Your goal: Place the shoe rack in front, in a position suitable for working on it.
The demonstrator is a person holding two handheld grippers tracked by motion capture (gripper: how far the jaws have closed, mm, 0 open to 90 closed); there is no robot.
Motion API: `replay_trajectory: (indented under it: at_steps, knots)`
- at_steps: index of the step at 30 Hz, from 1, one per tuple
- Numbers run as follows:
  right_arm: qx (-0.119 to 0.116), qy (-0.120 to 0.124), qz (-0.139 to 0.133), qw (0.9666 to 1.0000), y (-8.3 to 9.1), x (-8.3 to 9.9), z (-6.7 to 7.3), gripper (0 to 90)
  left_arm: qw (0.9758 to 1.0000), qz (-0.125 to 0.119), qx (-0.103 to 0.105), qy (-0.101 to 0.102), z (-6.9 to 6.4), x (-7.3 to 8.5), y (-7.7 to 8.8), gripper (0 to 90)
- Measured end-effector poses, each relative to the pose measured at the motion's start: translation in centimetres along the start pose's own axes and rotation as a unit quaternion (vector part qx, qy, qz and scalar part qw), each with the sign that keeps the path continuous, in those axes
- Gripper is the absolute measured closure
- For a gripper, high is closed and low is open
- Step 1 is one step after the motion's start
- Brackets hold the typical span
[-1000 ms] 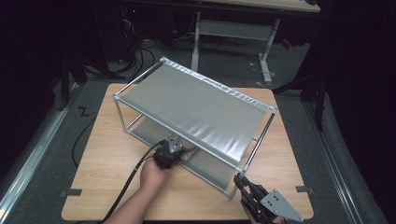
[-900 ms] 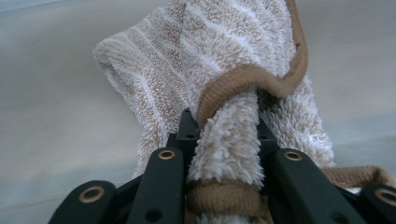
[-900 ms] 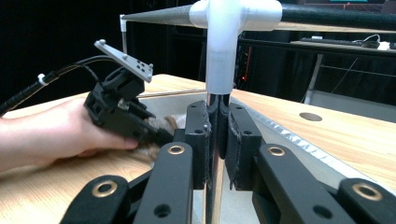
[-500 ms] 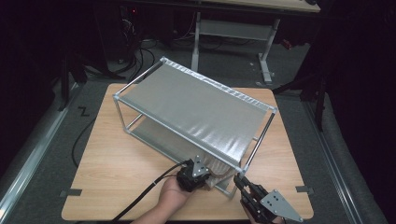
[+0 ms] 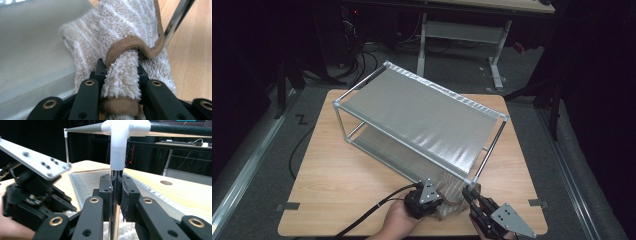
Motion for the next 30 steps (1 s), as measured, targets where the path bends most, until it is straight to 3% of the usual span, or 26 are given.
replay_trajectory:
  at_steps: [7,12,21,30]
  knots:
    - [0.001,-0.003,0.000,1.0000,-0.1,0.0,-0.1,81.0,0.9990,-0.038,-0.020,0.015,1.8,0.7,2.9,73.6]
    - [0.001,-0.004,0.001,1.0000,-0.1,0.0,-0.1,81.0,0.9970,-0.059,-0.040,0.031,3.6,1.5,5.0,73.9]
    - [0.005,-0.004,0.001,1.0000,-0.2,0.0,-0.1,80.9,0.9891,-0.126,-0.056,0.053,5.8,3.1,8.6,73.9]
    - [0.006,-0.001,0.003,1.0000,-0.2,0.0,-0.1,80.8,0.9825,-0.160,-0.070,0.064,6.8,3.5,10.3,73.9]
Point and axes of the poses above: each handheld gripper's, and its own axes: y roughly backward along the jaws, x roughly out of its underside, z roughly to its left, the point moved 2 cm from there along -y, roughly forward along the jaws, and after that the axes turned 8 degrees about y, right-handed, at the moved point
